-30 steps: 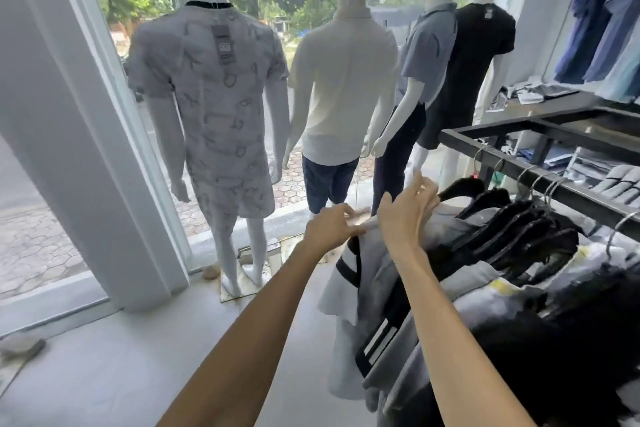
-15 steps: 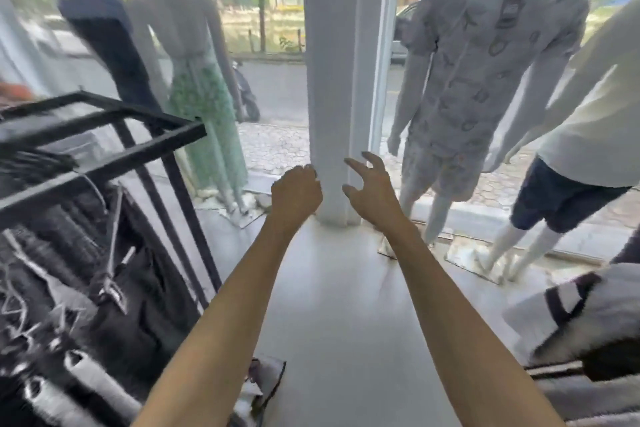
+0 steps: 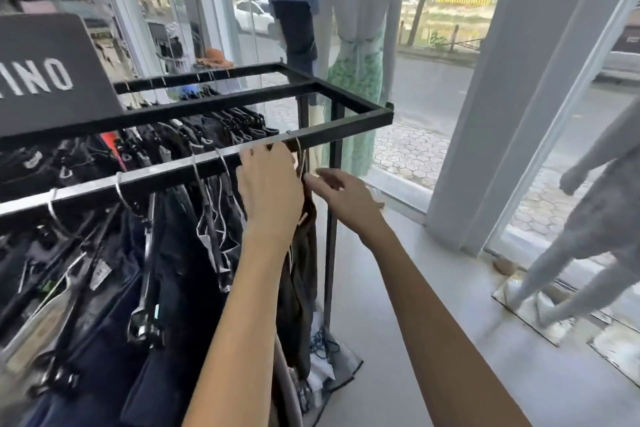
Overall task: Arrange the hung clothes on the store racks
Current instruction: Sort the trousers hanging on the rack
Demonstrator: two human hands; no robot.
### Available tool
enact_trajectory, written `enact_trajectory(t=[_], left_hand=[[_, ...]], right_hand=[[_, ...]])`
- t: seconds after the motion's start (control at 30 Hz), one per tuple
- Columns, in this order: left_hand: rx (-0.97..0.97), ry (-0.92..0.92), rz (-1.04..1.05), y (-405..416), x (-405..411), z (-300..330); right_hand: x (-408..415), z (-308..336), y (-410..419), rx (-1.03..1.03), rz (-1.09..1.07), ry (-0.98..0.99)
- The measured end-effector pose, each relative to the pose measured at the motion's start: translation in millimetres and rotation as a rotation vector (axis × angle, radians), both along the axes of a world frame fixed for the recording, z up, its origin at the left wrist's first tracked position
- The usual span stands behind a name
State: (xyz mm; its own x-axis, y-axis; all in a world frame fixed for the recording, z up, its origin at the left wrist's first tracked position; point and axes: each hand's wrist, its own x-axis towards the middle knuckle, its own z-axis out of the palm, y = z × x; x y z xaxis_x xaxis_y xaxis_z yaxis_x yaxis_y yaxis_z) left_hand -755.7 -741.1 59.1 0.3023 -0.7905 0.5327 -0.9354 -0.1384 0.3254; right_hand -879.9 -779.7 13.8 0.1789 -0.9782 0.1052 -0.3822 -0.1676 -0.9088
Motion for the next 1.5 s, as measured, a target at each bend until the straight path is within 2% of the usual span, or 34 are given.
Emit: enact_trajectory(t=[0.07, 0.2, 0.4, 0.6, 0.63, 0.7, 0.77, 0.83, 0.9, 1.1, 1.27, 1.4, 1.5], left_hand=[[0.031, 0.020, 0.054, 4, 15, -5], [0.065, 0.041, 0.029, 10, 11, -18], [0.059, -0.006, 0.046, 3, 2, -38], [-0.207, -0.073, 0.283, 13, -8, -53], [-0.189, 0.001, 0.305, 15, -13, -54], [-0.063, 0.260, 0.328, 8, -25, -63], [0.121, 0.484, 0.284, -1, -39, -78], [0.214, 0.671, 0.221, -4, -54, -95], [0.169, 0.825, 0.199, -2, -72, -107], [-0.040, 1.005, 0.304, -3, -90, -102], [-0.083, 1.035, 0.302, -11, -76, -79], [-0.075, 0.942, 0.293, -22, -63, -57], [-0.099, 0.731, 0.271, -24, -54, -46]], right_hand=[[26, -2, -3, 0.065, 0.068, -0.028], [55, -11, -10, 0.144, 0.109, -0.062], [53, -17, -30, 0.140, 0.152, -0.022], [43, -22, -37, 0.155, 0.305, 0.077], [42, -24, -38, 0.181, 0.326, 0.092], [40, -25, -39, 0.196, 0.368, 0.105], [37, -26, -42, 0.204, 0.414, 0.107], [33, -29, -48, 0.192, 0.444, 0.124], [27, -29, -56, 0.182, 0.463, 0.133], [20, -27, -61, 0.192, 0.527, 0.112], [18, -26, -56, 0.250, 0.556, 0.035], [18, -25, -56, 0.239, 0.556, 0.017], [18, -28, -58, 0.205, 0.554, 0.007]])
